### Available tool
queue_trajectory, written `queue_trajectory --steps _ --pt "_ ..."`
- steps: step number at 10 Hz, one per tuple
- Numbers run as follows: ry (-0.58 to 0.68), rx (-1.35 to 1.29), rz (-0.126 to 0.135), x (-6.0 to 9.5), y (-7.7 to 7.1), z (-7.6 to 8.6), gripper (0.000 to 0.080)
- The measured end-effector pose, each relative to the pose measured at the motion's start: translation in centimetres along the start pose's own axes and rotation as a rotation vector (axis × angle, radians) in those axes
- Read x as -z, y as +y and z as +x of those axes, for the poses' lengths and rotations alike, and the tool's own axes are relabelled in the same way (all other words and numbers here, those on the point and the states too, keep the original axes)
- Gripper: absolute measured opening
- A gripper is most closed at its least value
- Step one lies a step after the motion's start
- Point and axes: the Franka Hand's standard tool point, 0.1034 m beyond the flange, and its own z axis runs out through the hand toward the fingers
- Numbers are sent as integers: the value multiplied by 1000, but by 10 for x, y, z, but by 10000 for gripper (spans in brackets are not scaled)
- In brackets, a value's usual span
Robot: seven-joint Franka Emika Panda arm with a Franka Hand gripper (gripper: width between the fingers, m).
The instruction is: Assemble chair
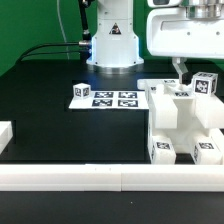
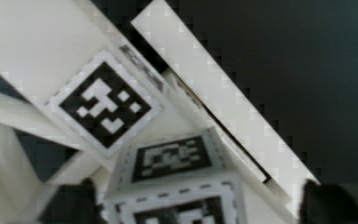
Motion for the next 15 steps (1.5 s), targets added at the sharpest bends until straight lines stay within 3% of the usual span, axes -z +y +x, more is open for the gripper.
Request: queue_trajectory --steps 1,2,3,15 --pt "0 1 0 0 0 0 424" --pt "0 -29 0 0 0 0 424" --pt "-1 -99 0 0 0 0 279" --pt "-15 -824 15 0 -1 1 281"
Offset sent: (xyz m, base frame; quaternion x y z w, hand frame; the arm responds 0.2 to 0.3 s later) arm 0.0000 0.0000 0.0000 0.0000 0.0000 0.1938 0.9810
